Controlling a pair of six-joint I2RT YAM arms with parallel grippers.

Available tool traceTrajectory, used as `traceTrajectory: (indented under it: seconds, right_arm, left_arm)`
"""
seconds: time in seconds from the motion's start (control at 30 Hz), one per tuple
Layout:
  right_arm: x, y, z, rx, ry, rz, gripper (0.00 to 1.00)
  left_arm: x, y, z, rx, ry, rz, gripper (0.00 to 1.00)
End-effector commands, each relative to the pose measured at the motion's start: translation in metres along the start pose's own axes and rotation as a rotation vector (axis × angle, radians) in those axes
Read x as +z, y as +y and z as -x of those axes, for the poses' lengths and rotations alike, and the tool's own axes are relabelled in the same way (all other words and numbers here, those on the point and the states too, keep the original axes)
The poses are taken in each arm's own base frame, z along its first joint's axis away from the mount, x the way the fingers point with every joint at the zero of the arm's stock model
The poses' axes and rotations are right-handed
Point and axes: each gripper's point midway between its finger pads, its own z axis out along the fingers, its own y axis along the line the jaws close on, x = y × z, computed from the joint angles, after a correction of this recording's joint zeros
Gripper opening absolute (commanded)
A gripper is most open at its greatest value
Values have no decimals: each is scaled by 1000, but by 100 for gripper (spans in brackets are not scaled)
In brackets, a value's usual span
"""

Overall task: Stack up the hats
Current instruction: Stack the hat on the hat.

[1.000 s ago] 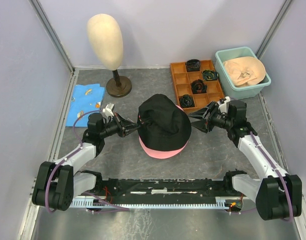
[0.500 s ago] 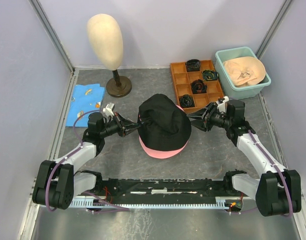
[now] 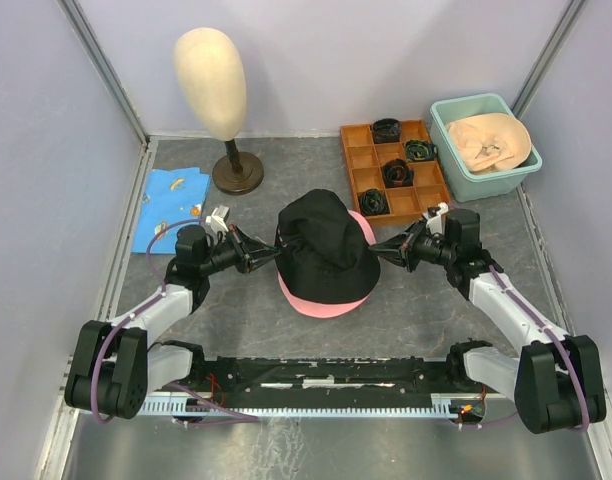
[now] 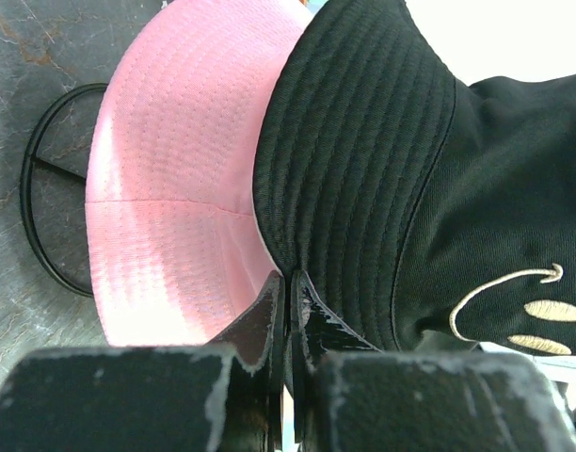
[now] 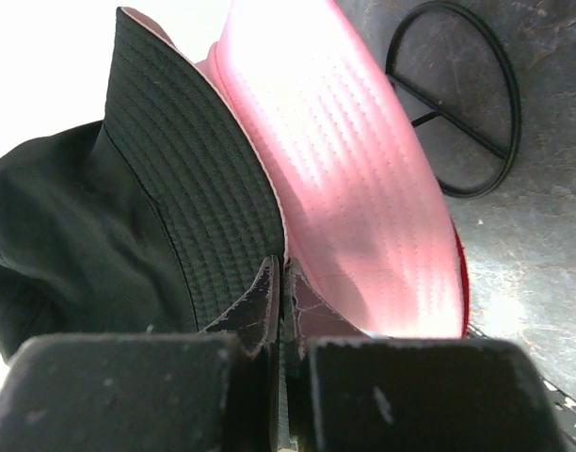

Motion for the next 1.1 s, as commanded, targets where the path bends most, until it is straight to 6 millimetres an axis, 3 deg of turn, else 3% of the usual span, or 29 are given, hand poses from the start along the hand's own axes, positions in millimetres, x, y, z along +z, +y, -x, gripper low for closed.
traceTrajectory:
  seconds: [0.0,0.2,0.47,0.73,0.9,1.07]
  right_arm:
    - [0,-7,2,-69,-24,-16,0]
    - [-2,-34,5,-128,-41,-135,0]
    - [-2,-55,11,-177,-52,-226,0]
    - [2,-60,32,-235,-99,-302,0]
    - [6,-62,52,-265,-143,-368,0]
    - [7,-78,71,-264,-181,-451,0]
  left_arm:
    - [-4,-3,-8,115,26,-46,3]
    - [-14,9,-26,164,50,-51,3]
    - [-25,46,-48,179,62,25,3]
    - [-21,92,-43,37,66,254,3]
    - [-18,104,-39,4,68,318,3]
    - [-14,103,-33,15,74,331,3]
